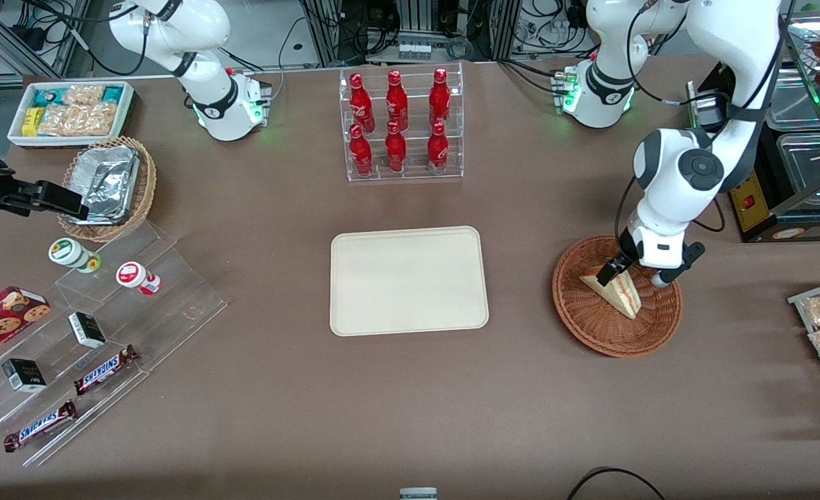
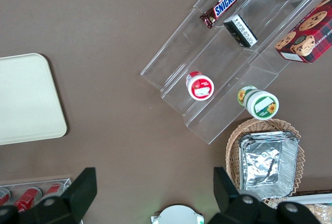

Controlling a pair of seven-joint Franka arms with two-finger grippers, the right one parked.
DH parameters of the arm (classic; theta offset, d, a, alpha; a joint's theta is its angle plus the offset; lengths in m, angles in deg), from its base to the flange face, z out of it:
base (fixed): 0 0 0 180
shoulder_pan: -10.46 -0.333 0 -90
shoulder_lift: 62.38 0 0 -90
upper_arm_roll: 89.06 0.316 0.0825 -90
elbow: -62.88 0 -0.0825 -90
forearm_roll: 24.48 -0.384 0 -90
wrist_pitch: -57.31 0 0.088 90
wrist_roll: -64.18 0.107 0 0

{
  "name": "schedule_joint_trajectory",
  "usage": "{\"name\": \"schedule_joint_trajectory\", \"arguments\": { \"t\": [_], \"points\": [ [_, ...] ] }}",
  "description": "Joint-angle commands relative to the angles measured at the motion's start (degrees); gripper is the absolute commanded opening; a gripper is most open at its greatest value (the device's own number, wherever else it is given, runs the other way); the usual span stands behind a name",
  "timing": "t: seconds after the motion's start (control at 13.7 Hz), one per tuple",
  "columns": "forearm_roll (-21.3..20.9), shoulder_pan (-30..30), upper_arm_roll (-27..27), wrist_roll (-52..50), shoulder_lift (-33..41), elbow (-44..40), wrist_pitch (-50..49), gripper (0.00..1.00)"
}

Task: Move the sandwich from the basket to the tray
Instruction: 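Lower the left gripper and close it on the wrapped sandwich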

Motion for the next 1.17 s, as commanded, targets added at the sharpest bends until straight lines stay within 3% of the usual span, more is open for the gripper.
{"name": "schedule_joint_trajectory", "arguments": {
  "t": [0.0,0.22,0.29,0.51,0.59,0.66,0.8,1.1],
  "points": [
    [-1.0,-0.5,-0.3,-1.6,-1.5,0.5,2.9,1.00],
    [-0.9,-0.5,-0.3,-1.6,-2.2,0.2,3.4,1.00],
    [-0.9,-0.6,-0.2,-1.6,-2.2,0.2,3.4,0.95],
    [-1.0,-0.9,-0.2,-1.3,-2.1,0.1,3.3,0.23],
    [-1.0,-0.9,-0.2,-1.2,-2.0,0.0,3.3,0.11],
    [-1.0,-0.9,-0.2,-1.0,-1.6,-0.1,2.9,0.04],
    [-1.0,-0.8,-0.2,-0.9,-0.6,-0.1,2.3,0.01],
    [-1.6,0.7,-1.1,-0.8,4.0,-3.2,-6.9,0.01]
  ]
}}
